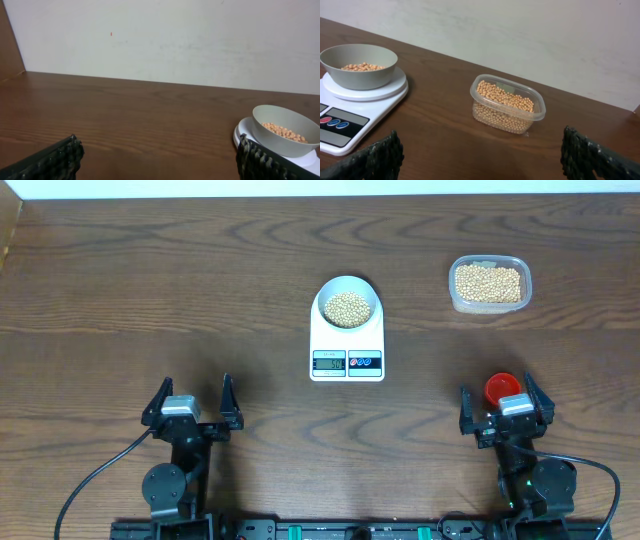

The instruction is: Scoop item into bowl and weigh 50g on scale

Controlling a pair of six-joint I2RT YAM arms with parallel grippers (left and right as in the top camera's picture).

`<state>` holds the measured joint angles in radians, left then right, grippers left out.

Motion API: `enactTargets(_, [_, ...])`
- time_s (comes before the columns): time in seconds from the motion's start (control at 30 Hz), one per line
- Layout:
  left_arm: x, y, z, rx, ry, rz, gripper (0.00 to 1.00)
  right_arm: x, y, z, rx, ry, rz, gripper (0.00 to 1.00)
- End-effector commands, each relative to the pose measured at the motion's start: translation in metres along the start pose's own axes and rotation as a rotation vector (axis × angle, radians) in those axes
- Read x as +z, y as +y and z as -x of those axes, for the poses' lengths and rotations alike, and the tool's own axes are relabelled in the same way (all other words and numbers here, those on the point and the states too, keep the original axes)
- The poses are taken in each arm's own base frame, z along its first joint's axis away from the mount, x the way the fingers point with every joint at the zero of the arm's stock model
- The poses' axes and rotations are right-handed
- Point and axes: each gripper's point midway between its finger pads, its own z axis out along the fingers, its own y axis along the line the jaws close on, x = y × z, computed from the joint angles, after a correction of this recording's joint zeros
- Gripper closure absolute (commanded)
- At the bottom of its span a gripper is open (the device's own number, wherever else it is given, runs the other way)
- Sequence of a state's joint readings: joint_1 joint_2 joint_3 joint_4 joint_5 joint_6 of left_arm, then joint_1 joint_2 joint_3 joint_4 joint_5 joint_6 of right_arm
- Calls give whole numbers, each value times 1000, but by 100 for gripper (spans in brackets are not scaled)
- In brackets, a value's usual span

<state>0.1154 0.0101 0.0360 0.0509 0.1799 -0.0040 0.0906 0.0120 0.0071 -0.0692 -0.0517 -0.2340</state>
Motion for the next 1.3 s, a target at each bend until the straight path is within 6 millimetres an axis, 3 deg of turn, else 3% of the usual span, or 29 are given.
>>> enactTargets(0.0, [2, 4, -14, -12, 22, 19, 0, 0, 1, 0, 16, 0, 0, 1])
enactTargets(0.23, [1, 9, -17, -53, 35, 43, 0, 0, 1, 0, 16, 0, 0, 1])
enactTargets(0.43, [-1, 16, -40, -100, 126, 92, 0, 0, 1, 0, 16, 0, 0, 1])
enactTargets(1.27, [-2, 23, -41, -96, 127, 133, 0, 0, 1, 0, 16, 0, 0, 1])
